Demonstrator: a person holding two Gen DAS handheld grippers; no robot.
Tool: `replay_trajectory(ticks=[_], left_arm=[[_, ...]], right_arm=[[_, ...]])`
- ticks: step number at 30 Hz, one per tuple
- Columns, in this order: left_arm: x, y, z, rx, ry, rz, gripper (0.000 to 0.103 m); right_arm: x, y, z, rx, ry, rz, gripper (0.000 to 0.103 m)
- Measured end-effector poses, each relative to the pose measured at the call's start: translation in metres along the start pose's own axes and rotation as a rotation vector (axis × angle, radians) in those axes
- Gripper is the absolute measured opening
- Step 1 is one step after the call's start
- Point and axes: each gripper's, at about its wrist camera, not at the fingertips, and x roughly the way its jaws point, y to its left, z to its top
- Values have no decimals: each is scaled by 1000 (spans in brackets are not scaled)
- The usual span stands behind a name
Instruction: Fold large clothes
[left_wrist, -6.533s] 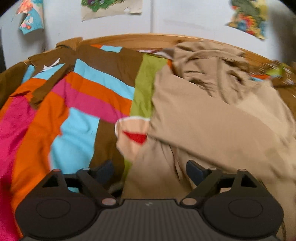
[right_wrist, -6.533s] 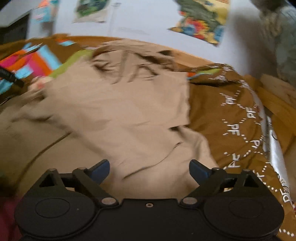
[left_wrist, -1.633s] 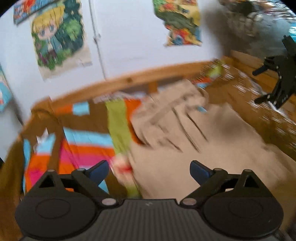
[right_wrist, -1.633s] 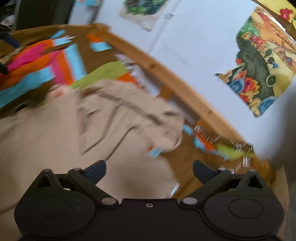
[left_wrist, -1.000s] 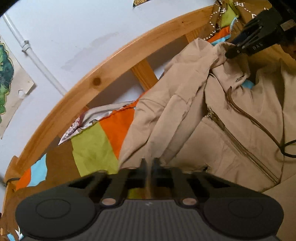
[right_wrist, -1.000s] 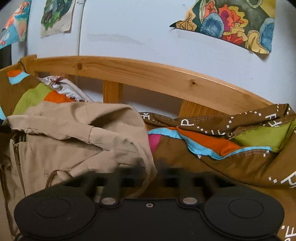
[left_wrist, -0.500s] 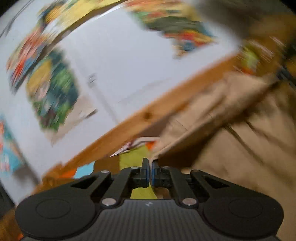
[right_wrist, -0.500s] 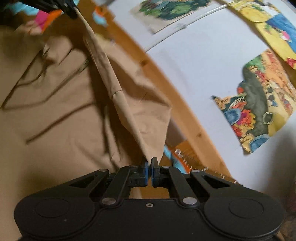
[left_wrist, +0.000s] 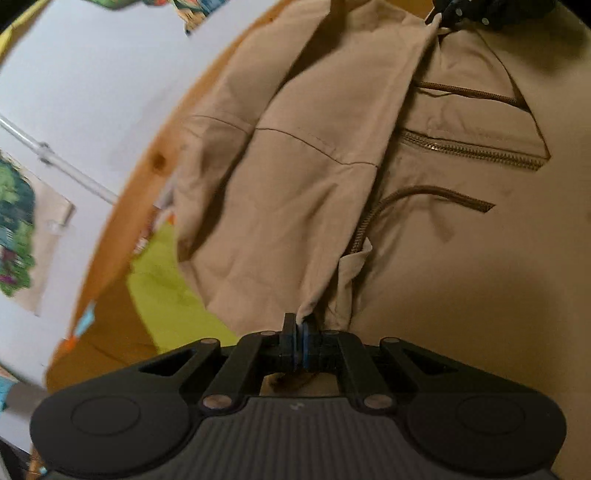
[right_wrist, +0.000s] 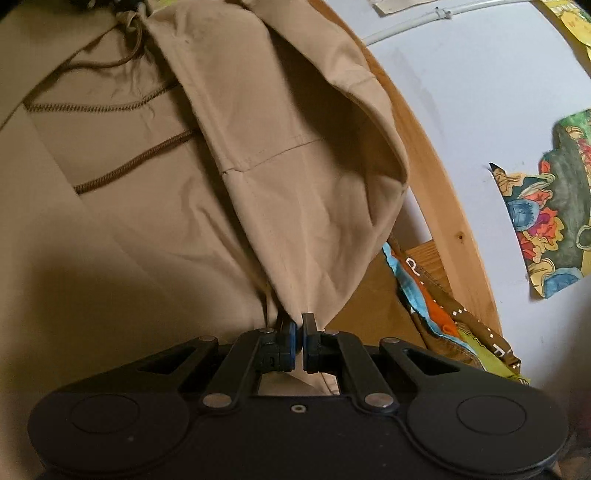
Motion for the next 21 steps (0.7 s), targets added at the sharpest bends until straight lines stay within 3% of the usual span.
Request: replay_trajectory(ticks=[1, 2, 3, 4, 6, 8, 9, 11, 14, 17, 19, 21], left_arm=[[0, 2, 1, -17, 9, -5, 3], [-1, 7, 1, -36, 16, -15, 5], [-5, 11, 2, -63, 19, -34, 11], [-11, 19, 2, -98, 16, -65, 15], [-24, 32, 0, -170, 15, -132, 52], [-39, 51, -7, -270, -11, -250, 73], [-49, 58, -11, -318, -30, -312, 75], [-64, 70, -13, -387, -54, -377, 75], [-88, 92, -11, -567, -159, -496, 73], [-78, 111, 6, -767, -239, -644, 60], [-64, 111, 19, -815, -258, -692, 52], [-46, 105, 31, -832, -243, -714, 40]], right_arm=[[-5, -6, 0, 47, -10, 14, 4], [-10, -14, -1, 100, -23, 26, 12], [-18, -23, -4, 160, -42, 36, 28], [-24, -32, -7, 210, -59, 52, 34], [-42, -52, -14, 336, -100, 122, 51], [-57, -68, -18, 429, -136, 149, 59], [-66, -75, -17, 467, -161, 164, 64], [-78, -93, -11, 514, -222, 201, 68], [-70, -125, 12, 599, -266, 289, 73], [-42, -151, 49, 711, -237, 440, 80], [-27, -159, 69, 707, -232, 509, 81], [-20, -155, 87, 626, -222, 507, 83]])
